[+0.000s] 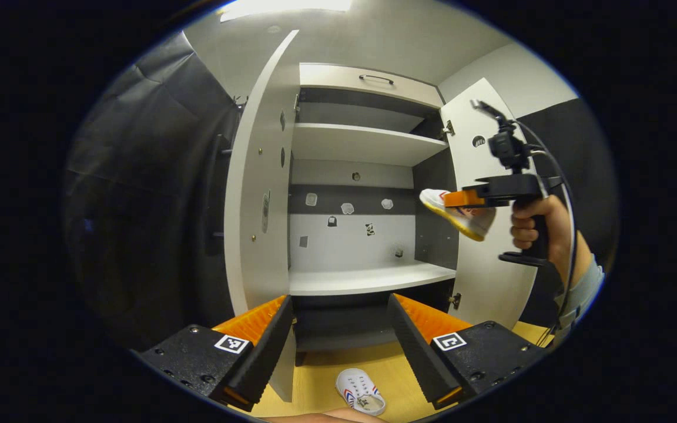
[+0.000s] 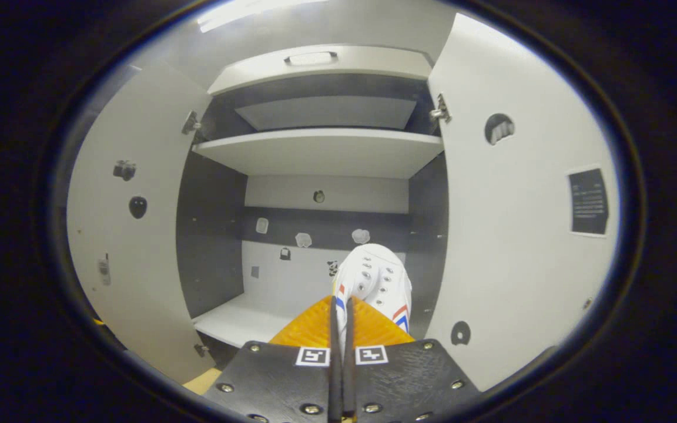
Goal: Grab one shoe with the right hand and put it into the shoe cabinet, grab the other shoe with the left hand and put it into the shoe cabinet; then close the right door with the right hand and the left door with the left hand.
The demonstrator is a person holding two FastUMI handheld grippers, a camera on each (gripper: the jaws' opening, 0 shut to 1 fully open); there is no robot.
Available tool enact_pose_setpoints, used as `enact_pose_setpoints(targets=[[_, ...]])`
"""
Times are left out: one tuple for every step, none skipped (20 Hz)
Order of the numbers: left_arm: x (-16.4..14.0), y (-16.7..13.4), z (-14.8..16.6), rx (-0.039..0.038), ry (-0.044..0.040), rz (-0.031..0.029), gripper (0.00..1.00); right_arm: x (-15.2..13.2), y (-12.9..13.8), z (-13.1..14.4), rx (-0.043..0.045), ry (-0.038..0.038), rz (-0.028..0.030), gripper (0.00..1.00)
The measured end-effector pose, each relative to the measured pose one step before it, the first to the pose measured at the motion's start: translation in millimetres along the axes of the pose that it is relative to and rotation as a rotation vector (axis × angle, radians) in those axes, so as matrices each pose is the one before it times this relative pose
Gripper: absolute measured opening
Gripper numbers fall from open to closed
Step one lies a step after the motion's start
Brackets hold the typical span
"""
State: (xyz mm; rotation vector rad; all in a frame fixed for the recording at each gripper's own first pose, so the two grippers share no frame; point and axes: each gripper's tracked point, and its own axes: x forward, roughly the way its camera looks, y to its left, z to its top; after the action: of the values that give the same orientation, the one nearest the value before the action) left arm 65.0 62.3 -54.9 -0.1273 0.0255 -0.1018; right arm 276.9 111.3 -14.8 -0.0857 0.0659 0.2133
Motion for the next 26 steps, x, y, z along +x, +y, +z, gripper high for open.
enact_pose_setpoints(targets=[[5.58, 0.75, -1.53, -0.01375, 0.00484, -0.00056, 0.98, 25.16, 0.34, -9.26, -0.04334, 0.00813, 0.00394, 0.02], [4.22, 0.63, -4.68, -0.00759, 0.01012, 0.00087, 0.98, 22.78, 2.59, -12.8, -0.01974, 0.01472, 0.00452, 0.01], [3.0, -0.73, -2.9, 0.00091, 0.00769, -0.01031, 0.98, 18.86, 3.22, -15.29, -0.0319, 0.02587, 0.00448, 0.02], [3.25, -2.79, -3.68, 0.00027, 0.00823, -0.02261, 0.98, 18.46, 4.88, -15.45, -0.01792, 0.02924, 0.00615, 0.02], [2.54, -0.98, -3.37, -0.00394, 0.00724, -0.01535, 0.98, 21.45, 5.8, -17.37, -0.01714, 0.0342, 0.00057, 0.02], [2.63, 2.12, -2.14, -0.00186, 0.00734, -0.003, 0.98, 15.38, 4.91, -18.15, -0.03425, 0.0432, 0.00105, 0.02], [2.14, 5.21, -4.87, -0.00126, 0.00814, 0.01253, 0.98, 11.83, 6.35, -15.43, -0.03166, 0.03814, 0.00899, 0.02], [2.85, 3.53, -2.83, 0.00032, 0.00439, 0.01136, 0.98, 13.89, 4.95, -14.07, -0.03293, 0.03245, 0.01204, 0.02], [2.08, 1.38, -2.78, 0.00176, 0.00643, 0.00562, 0.98, 9.85, 4.28, -10.85, -0.00802, 0.01889, 0.01231, 0.02], [2.53, 1.34, -3.69, 0.0002, 0.00725, 0.00634, 0.98, 6.49, 2.9, -9.28, 0.00764, 0.01437, 0.005, 0.02], [1.12, -0.16, -2.04, 0.0016, 0.00437, -0.0005, 0.98, 4.03, 1.78, -3.43, 0.02108, 0.00499, 0.00185, 0.02], [2.1, -0.07, -0.61, 0.00044, -0.00202, -0.00044, 0.97, 2.45, -5.23, 3.51, 0.00518, -0.02637, -0.03146, 0.02], [1.19, -0.95, 0.96, -0.00261, -0.0046, 0.00035, 0.97, 1.98, -9.46, 5.48, -0.00025, -0.02874, -0.0403, 0.02], [0.97, -1.75, 0.23, -0.00276, -0.0038, -0.00002, 0.97, 1.18, -4.43, 2.96, -0.00257, -0.01862, -0.01851, 0.02], [1.51, -1.37, 2.29, -0.00561, -0.00658, 0.00053, 1.0, 0.23, 2.19, 0.14, 0.01035, -0.00465, 0.00351, 0.02], [1.67, -1.5, 0.41, -0.005, -0.00244, 0.00006, 0.98, -0.36, -0.89, -0.11, 0.01078, -0.00943, -0.00646, 0.02], [1.2, -3.0, 0.81, -0.00384, -0.00228, -0.00421, 0.98, -1.11, -6.24, 1.01, 0.01758, -0.00679, -0.02522, 0.02], [0.46, -4.04, -2.14, -0.00161, 0.00482, -0.00807, 0.98, -4.96, -5.87, 11.15, 0.0232, -0.05278, -0.0218, 0.06], [0.54, -2.92, -1.54, -0.00585, 0.00529, -0.00444, 0.98, -5.04, -3.64, 12.09, 0.02117, -0.04698, -0.0072, 0.13], [0.9, -1.38, -3.33, -0.00555, 0.00716, -0.00196, 0.98, -10.11, -6.62, 6.91, 0.01434, -0.03097, -0.03084, 0.21], [1.46, -0.68, -4.35, -0.00429, 0.01035, 0.00442, 0.99, -12.3, -0.75, 4.86, 0.00865, -0.02181, -0.00359, 0.39], [2.81, 1.86, -4.84, -0.00065, 0.01218, 0.01166, 0.99, -11.68, -0.34, 4.31, 0.01787, -0.00925, 0.0064, 0.58], [2.88, 1.97, -3.91, 0.00425, 0.00833, 0.01164, 0.99, -13.02, 4.2, 5.12, 0.02369, -0.01257, 0.01321, 0.77], [3.93, 1.78, -5.24, 0.00242, 0.01195, 0.01254, 0.99, -14.22, 0.27, 4.63, 0.02887, -0.01086, 0.00373, 0.82], [3.91, 0.22, -2.89, 0.00178, 0.0064, 0.0053, 0.99, -13.33, -2.99, 5.22, 0.03415, -0.00576, -0.00825, 0.83], [3.16, -1.71, -3.24, 0.00332, 0.00668, -0.00233, 0.99, -14.96, -1.91, 4.26, 0.03442, 0.00348, -0.00198, 0.83]])
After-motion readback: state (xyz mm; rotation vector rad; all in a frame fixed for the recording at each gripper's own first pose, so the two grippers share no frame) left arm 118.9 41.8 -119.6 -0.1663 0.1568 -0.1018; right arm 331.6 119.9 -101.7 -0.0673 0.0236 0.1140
